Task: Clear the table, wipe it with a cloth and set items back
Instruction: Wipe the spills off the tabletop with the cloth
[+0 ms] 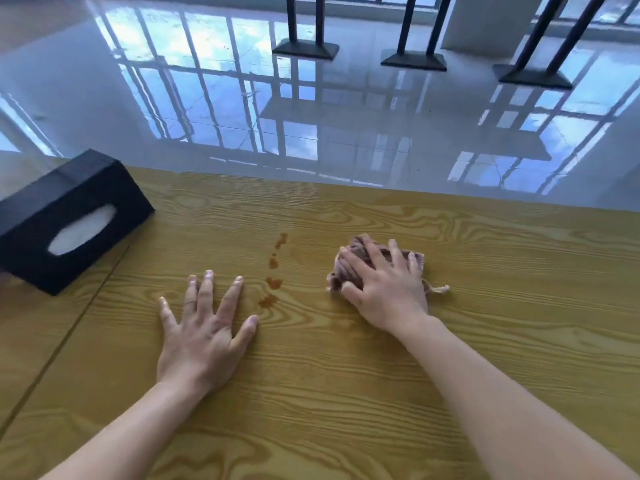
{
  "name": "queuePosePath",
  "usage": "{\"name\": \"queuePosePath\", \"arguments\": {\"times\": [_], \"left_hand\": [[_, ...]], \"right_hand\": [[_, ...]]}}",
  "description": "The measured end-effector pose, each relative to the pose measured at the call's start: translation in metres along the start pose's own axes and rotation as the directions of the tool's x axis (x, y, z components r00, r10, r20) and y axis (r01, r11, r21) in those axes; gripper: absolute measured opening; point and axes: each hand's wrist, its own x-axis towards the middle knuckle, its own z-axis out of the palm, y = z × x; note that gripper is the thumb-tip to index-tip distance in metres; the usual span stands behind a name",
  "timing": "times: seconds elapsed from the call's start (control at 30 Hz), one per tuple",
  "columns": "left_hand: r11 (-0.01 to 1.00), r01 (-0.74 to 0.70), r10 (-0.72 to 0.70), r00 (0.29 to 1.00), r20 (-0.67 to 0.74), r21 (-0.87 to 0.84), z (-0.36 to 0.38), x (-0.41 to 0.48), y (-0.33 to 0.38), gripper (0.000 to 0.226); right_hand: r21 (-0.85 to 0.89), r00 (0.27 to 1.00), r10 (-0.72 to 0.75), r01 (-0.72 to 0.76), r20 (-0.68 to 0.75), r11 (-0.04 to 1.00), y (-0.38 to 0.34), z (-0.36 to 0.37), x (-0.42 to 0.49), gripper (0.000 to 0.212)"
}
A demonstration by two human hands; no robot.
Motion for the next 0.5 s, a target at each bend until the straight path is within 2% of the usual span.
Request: {"name": "queuePosePath", "arguments": {"times": [0.07, 0.1, 0.23, 0.37, 0.5], "left_hand": [[1.0, 0.009, -0.009, 1.0, -0.017, -0.015, -0.001, -0.001, 0.0, 0.074], [1.0, 0.009, -0.01, 1.0, -0.02, -0.017, -0.001, -0.002, 0.0, 0.073], [1.0, 0.019, -0.02, 0.999, -0.038, -0.023, -0.002, -0.004, 0.0, 0.071], [0.999, 0.018, -0.02, 0.998, -0.052, -0.04, -0.002, -0.003, 0.001, 0.07], [0.999, 0.011, -0.013, 0.999, -0.041, -0.048, -0.003, -0.004, 0.0, 0.067]], "right_hand": [[0.043, 0.993, 0.121, -0.122, 0.012, 0.992, -0.027, 0.0, 0.04, 0.064], [0.046, 0.993, 0.114, -0.115, 0.013, 0.992, -0.044, 0.002, 0.052, 0.063], [0.024, 0.998, -0.04, 0.04, 0.041, 0.999, -0.088, 0.005, 0.079, 0.057], [0.065, 0.997, 0.0, -0.005, 0.081, 0.998, -0.105, 0.0, 0.108, 0.054], [-0.014, 0.986, -0.155, 0.156, 0.056, 0.988, -0.081, 0.001, 0.097, 0.052]]}}
